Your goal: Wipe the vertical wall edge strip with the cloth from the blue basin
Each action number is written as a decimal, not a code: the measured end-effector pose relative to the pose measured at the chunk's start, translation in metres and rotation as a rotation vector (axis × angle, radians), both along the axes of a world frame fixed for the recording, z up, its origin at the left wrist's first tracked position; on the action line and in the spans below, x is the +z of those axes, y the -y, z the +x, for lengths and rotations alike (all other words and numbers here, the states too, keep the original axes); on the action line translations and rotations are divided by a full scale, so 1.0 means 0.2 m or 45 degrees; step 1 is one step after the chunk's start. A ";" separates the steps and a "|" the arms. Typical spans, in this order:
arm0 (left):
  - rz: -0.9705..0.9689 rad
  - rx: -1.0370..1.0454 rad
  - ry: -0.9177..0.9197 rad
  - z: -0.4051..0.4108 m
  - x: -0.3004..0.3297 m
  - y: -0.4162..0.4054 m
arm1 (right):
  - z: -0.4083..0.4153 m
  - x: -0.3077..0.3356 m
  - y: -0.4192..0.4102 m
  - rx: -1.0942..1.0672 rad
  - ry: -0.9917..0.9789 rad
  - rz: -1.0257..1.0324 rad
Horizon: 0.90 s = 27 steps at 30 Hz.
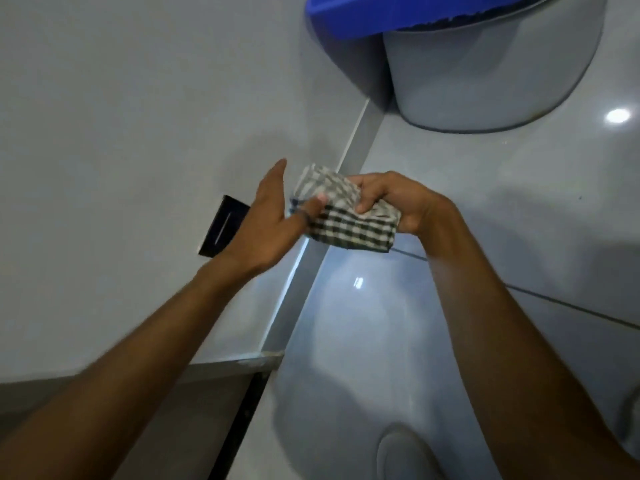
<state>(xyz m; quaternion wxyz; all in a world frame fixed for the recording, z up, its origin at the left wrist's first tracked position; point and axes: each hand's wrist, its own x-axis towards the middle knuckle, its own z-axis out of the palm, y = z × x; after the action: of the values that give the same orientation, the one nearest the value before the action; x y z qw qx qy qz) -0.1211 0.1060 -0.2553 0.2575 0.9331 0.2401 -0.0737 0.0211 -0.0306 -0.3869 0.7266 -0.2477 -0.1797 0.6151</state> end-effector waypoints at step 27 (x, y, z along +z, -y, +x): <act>0.213 -0.111 -0.195 1.72 0.34 0.13 | 1.41 1.02 0.23 0.015 2.089 -1.742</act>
<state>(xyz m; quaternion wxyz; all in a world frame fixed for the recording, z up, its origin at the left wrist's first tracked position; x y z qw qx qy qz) 0.2231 0.0799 -0.1882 0.1562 0.9525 0.2234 -0.1355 0.3038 -0.0762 -0.1822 0.0872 -0.9402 -0.2316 0.2339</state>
